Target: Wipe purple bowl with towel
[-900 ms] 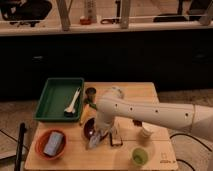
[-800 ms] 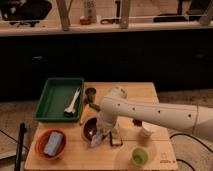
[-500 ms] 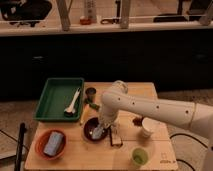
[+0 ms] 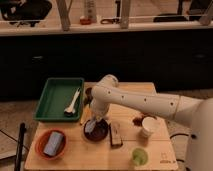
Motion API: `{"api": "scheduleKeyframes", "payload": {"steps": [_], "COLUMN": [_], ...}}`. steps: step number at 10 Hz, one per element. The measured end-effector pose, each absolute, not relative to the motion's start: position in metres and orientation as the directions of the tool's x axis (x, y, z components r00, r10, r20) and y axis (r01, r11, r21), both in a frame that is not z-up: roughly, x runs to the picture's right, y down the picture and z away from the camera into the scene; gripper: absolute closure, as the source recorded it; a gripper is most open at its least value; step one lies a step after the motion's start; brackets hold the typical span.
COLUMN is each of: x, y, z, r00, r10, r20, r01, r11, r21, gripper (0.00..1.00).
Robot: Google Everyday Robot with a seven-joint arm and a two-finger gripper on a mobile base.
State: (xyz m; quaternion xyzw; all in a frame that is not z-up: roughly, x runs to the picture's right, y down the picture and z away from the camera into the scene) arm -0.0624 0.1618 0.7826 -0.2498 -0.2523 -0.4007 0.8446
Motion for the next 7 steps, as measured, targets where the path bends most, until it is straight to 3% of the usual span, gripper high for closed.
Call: {"api": "scheduleKeyframes", "payload": {"steps": [4, 7], "x": [-0.102, -0.080], "y": [0.183, 0.207], "z": [0.762, 0.750], "r00": [0.442, 0.432], "r10": [-0.587, -0.571], "r20": [0.678, 0.699], "r01": [0.862, 0.870], "r11": [0.486, 0.468], "r21": [-0.141, -0.155], "gripper": [1.00, 1.00]}}
